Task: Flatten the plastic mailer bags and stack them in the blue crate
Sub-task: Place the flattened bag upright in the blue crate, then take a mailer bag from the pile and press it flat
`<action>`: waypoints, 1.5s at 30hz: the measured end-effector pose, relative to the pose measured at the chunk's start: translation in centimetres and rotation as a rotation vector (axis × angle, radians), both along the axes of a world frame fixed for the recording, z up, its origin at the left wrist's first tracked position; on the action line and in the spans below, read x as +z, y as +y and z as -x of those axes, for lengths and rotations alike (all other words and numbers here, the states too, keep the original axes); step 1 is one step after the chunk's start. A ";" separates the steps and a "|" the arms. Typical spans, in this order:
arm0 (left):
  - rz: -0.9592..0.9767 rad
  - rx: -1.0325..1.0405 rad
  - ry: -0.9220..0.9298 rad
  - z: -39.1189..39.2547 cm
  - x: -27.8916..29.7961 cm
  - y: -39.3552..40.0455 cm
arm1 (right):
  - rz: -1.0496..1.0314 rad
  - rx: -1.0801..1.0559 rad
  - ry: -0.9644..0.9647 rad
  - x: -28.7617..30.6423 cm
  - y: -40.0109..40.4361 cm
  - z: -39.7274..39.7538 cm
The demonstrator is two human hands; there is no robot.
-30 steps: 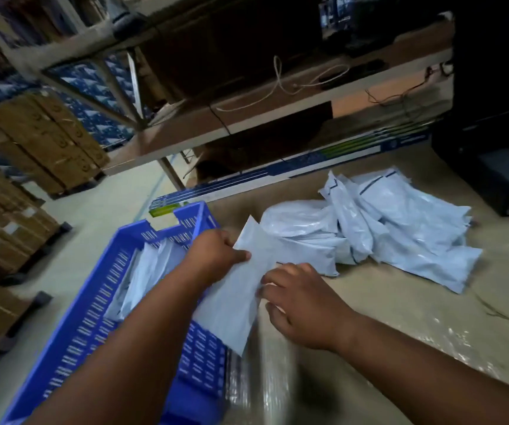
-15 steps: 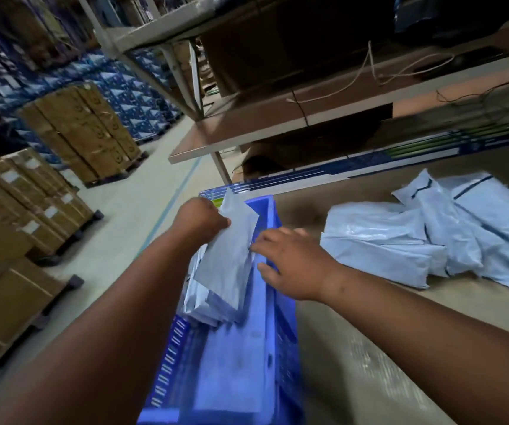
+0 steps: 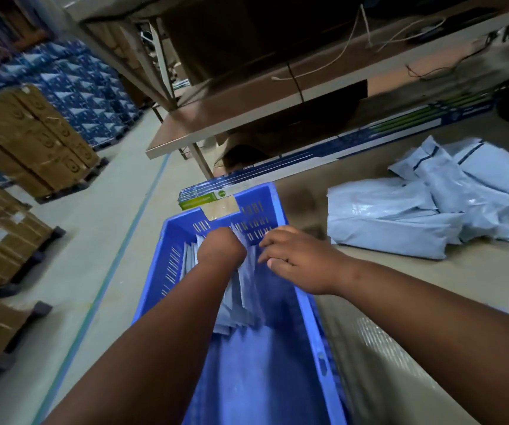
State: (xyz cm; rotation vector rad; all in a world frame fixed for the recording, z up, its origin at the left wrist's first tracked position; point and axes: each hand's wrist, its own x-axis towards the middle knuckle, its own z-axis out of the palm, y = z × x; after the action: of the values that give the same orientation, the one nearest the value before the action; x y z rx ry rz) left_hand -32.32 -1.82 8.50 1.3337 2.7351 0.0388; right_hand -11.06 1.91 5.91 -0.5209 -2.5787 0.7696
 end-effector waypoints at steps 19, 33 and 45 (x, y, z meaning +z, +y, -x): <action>0.164 -0.625 0.596 -0.3 -3.2 -0.1 | 0.003 0.019 0.039 0.3 -0.3 -0.4; -0.057 -0.548 0.487 -6.9 5.7 0.8 | -0.194 -0.194 -0.015 0.5 4.7 -7.5; 0.050 -0.637 0.112 -22.8 1.6 6.7 | -0.382 -0.697 -0.570 -6.8 10.8 -22.5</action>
State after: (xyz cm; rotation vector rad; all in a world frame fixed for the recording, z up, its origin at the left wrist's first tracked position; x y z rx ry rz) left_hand -9.56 4.88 10.08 2.1682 2.2349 -0.1543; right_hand 11.41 12.71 -0.86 -1.5590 -2.6096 -0.1337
